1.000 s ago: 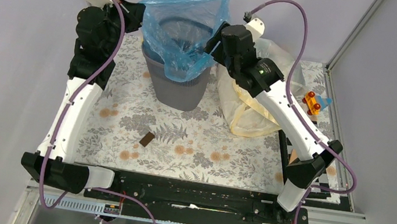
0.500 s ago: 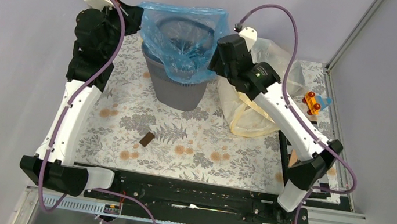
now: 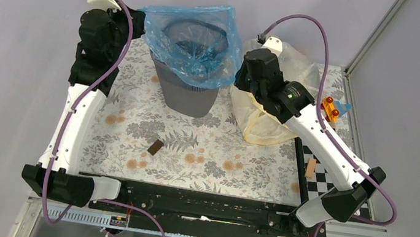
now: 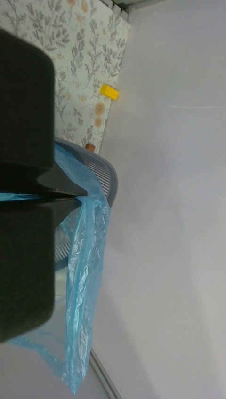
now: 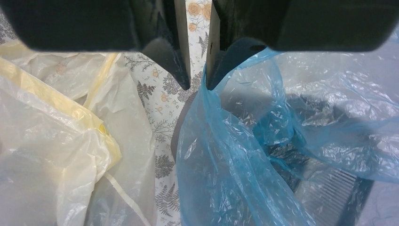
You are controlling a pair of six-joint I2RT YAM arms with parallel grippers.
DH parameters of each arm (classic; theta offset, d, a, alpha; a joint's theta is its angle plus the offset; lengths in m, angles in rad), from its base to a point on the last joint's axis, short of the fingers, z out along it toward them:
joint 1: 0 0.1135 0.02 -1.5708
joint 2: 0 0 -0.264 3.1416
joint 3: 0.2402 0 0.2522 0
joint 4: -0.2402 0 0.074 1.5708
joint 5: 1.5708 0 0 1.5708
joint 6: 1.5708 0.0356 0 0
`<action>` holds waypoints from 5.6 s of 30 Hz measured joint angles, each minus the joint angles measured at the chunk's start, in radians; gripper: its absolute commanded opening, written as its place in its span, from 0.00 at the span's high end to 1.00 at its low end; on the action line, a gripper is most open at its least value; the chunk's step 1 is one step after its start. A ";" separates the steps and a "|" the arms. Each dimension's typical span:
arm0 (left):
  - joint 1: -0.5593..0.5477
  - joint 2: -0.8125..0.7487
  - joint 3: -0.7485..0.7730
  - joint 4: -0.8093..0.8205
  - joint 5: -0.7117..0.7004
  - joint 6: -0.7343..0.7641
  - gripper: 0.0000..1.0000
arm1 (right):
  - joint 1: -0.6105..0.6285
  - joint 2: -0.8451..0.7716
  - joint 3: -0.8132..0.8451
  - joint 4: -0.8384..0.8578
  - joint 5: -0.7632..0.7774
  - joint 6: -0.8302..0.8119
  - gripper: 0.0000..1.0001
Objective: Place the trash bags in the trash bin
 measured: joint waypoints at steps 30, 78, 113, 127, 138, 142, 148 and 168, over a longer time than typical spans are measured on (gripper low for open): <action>0.125 -0.006 -0.086 -0.117 -0.021 0.029 1.00 | 0.000 0.025 -0.071 0.130 -0.210 -0.072 1.00; 0.200 0.059 -0.492 0.307 0.164 -0.116 0.89 | -0.116 -0.111 -0.246 0.427 -0.615 -0.756 0.41; 0.200 0.219 -0.373 0.306 0.214 -0.122 0.90 | -0.110 0.603 0.687 0.354 -0.693 -0.815 1.00; 0.200 0.431 -0.192 0.348 0.373 -0.167 0.79 | -0.296 0.752 0.702 0.500 -0.712 -0.460 1.00; 0.208 0.615 -0.088 0.460 0.587 -0.289 0.79 | -0.337 0.768 0.700 0.578 -0.731 -0.355 1.00; 0.201 0.645 -0.080 0.484 0.644 -0.319 0.77 | -0.348 0.768 0.672 0.575 -0.730 -0.324 0.99; 0.189 0.669 -0.076 0.505 0.684 -0.338 0.77 | -0.362 0.767 0.596 0.558 -0.720 -0.248 0.92; 0.136 0.720 -0.025 0.479 0.764 -0.349 0.77 | -0.395 0.574 0.361 0.486 -0.794 -0.010 1.00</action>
